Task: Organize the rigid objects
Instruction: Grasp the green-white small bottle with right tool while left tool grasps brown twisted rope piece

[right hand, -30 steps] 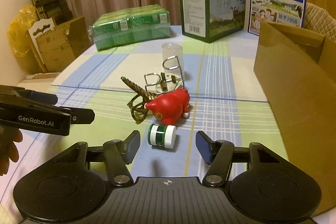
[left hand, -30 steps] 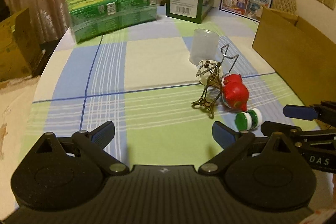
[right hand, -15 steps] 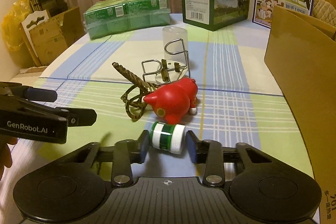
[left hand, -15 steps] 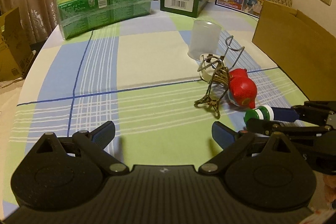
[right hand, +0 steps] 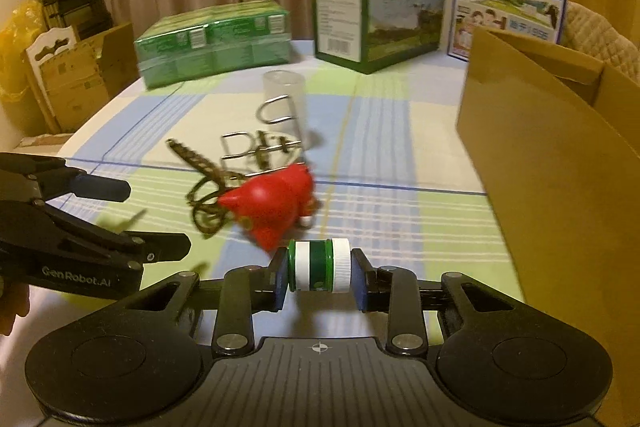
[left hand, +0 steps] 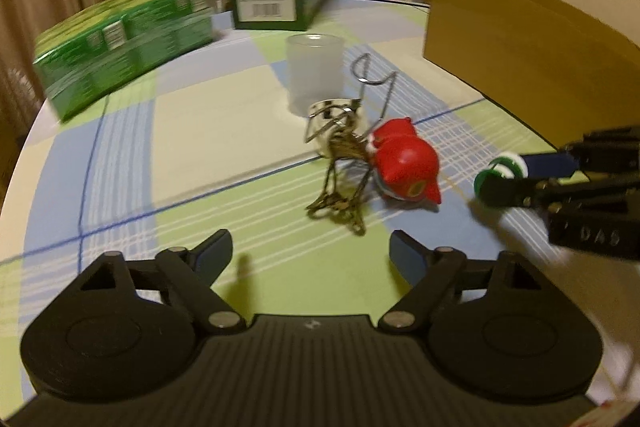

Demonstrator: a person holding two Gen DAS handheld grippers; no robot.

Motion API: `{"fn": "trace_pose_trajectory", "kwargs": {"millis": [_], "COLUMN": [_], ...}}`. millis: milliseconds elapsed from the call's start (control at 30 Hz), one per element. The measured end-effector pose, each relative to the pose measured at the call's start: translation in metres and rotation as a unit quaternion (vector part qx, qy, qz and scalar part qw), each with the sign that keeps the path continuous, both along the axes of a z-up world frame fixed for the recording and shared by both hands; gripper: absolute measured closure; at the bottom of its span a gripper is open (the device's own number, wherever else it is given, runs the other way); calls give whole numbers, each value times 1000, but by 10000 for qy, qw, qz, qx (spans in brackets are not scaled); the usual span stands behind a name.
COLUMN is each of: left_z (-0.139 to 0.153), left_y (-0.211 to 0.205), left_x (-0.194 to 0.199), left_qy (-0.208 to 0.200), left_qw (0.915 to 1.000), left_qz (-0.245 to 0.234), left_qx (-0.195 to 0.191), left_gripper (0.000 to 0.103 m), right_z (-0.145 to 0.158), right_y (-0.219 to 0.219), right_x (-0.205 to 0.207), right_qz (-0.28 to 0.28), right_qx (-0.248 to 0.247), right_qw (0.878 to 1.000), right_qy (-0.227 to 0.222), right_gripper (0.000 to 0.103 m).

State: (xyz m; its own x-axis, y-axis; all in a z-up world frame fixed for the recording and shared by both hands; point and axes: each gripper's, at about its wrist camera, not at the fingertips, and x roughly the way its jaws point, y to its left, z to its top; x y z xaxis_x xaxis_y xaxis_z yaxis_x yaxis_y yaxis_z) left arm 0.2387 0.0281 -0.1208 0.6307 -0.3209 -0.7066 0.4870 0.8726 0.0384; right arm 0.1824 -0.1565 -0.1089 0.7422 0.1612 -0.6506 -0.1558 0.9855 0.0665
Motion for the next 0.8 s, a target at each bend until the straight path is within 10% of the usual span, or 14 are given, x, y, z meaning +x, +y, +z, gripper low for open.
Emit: {"fn": "trace_pose_trajectory", "kwargs": {"millis": [533,800], "left_z": [-7,2], "left_y": [-34,-39], "left_x": [18,-5], "left_qy": [-253,254], "left_qw": [9988,9992], "left_qz": [-300,142], "left_qx": [276,261], "left_gripper": [76,85], "right_z": [-3,5], "right_y": [-18,-19], "right_x": [1,-8], "right_qz": [-168,-208], "right_qx": [17,9], "right_qw": [9998,9998], "right_qy": [65,80], "right_gripper": [75,75]}}
